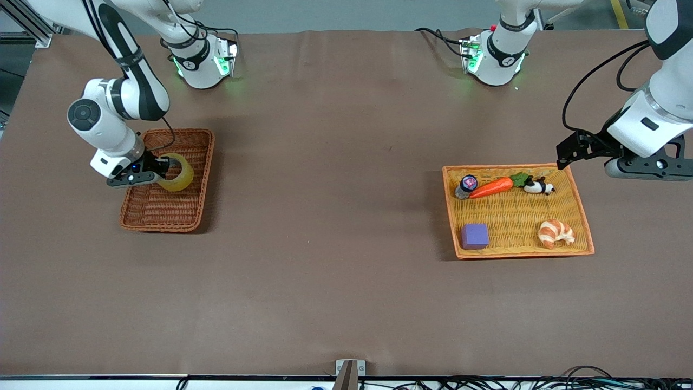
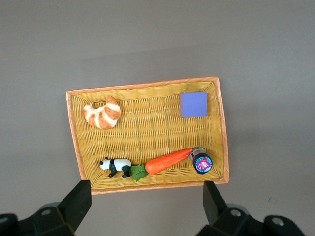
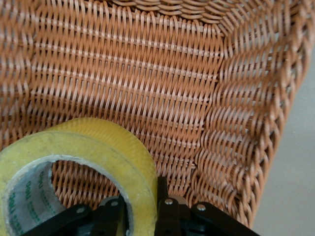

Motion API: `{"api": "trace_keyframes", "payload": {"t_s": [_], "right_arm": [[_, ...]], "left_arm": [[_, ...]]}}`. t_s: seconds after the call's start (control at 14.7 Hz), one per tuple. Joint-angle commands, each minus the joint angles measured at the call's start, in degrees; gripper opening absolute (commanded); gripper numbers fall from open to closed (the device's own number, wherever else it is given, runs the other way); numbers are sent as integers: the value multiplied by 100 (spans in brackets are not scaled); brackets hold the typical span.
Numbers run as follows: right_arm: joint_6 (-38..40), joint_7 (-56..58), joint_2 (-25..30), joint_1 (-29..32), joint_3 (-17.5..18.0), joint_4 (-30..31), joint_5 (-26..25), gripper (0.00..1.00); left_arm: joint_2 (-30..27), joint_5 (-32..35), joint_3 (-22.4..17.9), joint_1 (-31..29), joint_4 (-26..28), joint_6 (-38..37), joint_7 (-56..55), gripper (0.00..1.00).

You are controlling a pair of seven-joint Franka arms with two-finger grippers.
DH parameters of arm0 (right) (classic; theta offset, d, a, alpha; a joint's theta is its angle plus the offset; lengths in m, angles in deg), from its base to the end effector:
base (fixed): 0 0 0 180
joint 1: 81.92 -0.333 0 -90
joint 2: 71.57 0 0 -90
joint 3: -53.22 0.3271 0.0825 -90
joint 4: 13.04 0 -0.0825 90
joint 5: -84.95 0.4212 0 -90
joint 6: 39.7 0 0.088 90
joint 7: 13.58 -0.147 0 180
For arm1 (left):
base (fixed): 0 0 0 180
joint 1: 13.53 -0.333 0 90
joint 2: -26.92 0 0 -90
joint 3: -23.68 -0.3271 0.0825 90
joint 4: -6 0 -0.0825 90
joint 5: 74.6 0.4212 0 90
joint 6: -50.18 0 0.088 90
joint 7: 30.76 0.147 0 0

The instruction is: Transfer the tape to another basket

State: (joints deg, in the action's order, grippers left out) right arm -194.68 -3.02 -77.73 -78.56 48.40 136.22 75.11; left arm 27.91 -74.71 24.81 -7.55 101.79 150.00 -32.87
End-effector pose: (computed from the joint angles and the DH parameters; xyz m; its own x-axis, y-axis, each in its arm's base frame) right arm 0.4497 -0.0630 0.1530 0.9803 0.1955 -0.0287 0.1972 -0.9774 0.0761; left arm 0.6071 -0.0759 0.5487 0.9948 -0.0866 0.0529 -0.0870 -0.9962 0.0042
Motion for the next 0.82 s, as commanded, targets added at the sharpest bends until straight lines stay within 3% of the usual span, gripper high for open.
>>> {"api": "trace_keyframes", "payload": {"t_s": [0.0,0.14,0.27,0.55,0.75], "right_arm": [[-68,61,-34,24,-1,-19,97,99],[299,61,79,15,34,-290,88,100],[1211,61,395,15,69,-869,96,100],[3382,-27,511,68,218,-2731,640,100],[4473,-851,511,217,560,-3874,668,100]], "left_arm": [[68,108,-25,52,-157,-68,-25,100],[68,108,-25,35,-157,-68,-25,100],[68,108,-25,17,-157,-68,-25,100],[68,108,-25,26,-157,-68,-34,100],[68,108,-25,35,-157,-77,-69,100]]}}
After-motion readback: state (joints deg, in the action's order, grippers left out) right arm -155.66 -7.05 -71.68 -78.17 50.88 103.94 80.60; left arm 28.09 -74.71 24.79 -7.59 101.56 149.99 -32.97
